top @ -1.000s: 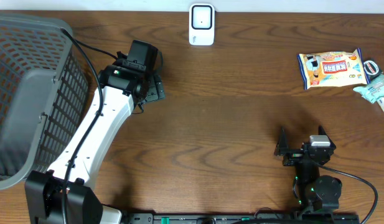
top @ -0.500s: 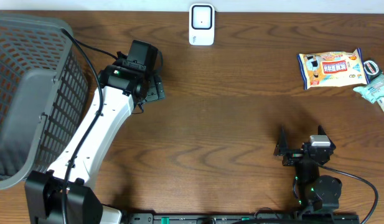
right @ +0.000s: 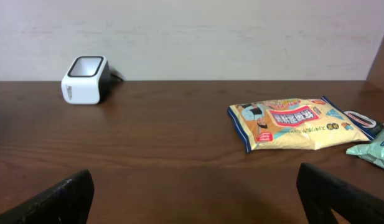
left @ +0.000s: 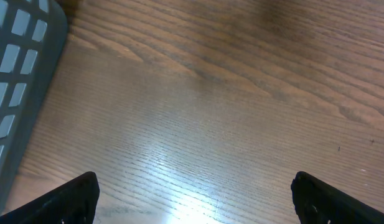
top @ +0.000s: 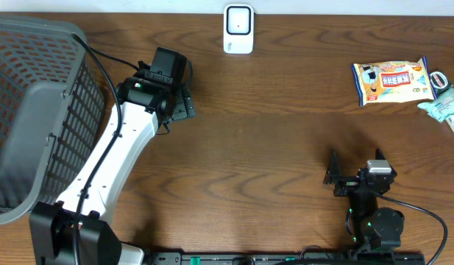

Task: Scan the item barcode

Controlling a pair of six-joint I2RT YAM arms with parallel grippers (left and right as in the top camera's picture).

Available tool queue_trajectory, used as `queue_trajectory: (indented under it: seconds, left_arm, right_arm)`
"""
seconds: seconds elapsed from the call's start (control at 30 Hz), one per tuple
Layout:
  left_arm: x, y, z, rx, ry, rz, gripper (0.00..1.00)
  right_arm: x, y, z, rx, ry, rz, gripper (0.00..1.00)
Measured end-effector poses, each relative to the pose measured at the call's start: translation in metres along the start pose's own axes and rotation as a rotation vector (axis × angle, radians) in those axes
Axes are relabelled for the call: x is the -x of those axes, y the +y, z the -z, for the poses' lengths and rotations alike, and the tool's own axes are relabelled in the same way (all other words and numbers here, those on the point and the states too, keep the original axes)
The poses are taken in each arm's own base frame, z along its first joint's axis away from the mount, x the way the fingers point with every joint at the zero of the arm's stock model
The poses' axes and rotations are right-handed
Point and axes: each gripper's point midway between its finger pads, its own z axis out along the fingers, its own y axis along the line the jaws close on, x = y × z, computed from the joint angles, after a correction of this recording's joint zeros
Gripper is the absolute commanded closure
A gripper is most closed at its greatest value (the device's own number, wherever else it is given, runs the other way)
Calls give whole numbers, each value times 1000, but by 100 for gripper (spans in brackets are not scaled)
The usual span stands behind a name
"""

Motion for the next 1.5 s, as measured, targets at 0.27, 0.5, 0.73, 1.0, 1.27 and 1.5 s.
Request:
queue_trajectory:
  seconds: [0.27,0.5,0.73,1.0,1.27,1.5]
  left_arm:
    - [0,0,0,0,0,0,3]
    - [0,0,0,0,0,0,2]
    - [0,0,0,0,0,0,2]
    - [-6,4,0,18,26,-8,2]
    - [-24,12,-8,49,82,-47,3]
    - [-63,26,-34,98,179,-107,2]
  right_arm:
    - [0,0,0,0,0,0,1]
    - [0,0,0,0,0,0,1]
    - [0,-1,0,-5,0,0,1]
    - [0,-1,0,-4,0,0,1]
    - [0,-1,0,-4,0,-1,1]
    - [0,-1,0,-3,0,0,1]
